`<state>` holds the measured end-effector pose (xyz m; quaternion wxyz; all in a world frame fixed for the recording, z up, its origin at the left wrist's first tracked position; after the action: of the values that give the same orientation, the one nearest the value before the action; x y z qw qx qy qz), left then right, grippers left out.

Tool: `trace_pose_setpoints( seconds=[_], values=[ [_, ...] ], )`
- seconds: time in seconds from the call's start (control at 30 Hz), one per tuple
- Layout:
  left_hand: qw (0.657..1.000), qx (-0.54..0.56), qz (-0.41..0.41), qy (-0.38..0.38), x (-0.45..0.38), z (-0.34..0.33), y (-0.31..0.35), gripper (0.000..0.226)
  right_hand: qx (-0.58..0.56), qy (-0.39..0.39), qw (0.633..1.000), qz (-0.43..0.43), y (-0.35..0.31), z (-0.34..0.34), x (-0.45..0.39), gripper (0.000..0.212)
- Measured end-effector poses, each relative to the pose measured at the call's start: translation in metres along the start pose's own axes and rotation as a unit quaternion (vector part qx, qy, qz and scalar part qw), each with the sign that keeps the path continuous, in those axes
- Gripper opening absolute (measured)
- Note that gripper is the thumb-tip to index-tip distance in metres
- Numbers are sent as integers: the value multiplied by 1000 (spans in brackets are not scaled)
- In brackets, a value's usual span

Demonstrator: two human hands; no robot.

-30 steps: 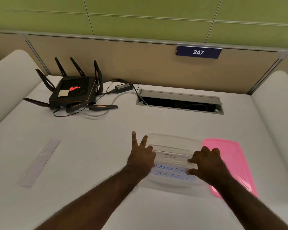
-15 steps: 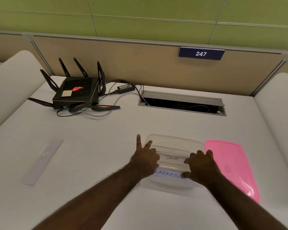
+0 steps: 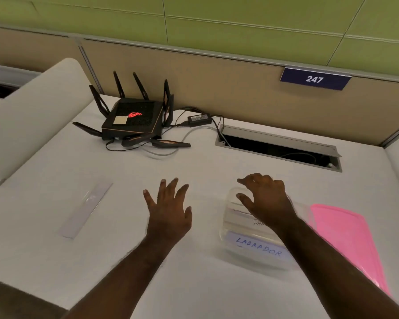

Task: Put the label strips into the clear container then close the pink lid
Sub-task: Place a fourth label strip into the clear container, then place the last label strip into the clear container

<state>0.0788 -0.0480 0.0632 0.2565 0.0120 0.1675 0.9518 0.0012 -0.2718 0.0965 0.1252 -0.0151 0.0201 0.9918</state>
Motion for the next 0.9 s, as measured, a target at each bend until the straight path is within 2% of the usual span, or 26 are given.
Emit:
trace_pose_setpoints(
  seconds=[0.1,0.27,0.43,0.63,0.8,0.9],
  values=[
    [995,-16,87,-41,7,-4,-50,74,-24,-6,999,45,-48,-8,-25,50],
    [983,-1,178,-40,30,1,-123,82,-43,-52,989,131,-145,-42,-56,63],
    [970,-7,242,-29,60,11,-180,86,-63,-75,965,244,-240,-68,-70,76],
    [948,-26,314,-33,88,20,-246,90,-24,-102,940,324,-328,-93,-84,81],
    [940,-48,333,-47,85,29,-287,83,15,-127,925,357,-382,-112,-91,85],
    [958,-88,271,-8,77,38,-293,59,30,-142,919,367,-399,-121,-92,87]
  ],
)
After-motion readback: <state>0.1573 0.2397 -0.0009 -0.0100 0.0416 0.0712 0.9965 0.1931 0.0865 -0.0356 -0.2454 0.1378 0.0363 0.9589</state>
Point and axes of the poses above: each hand's wrist, its own x-axis away from the middle knuckle, its own z-axis out of the back of the hand, y = z × x, the point moved 8 cm from there along -x, towards the middle knuckle, and after that the axes turned 10 degrees about x, right-handed, at the moved point
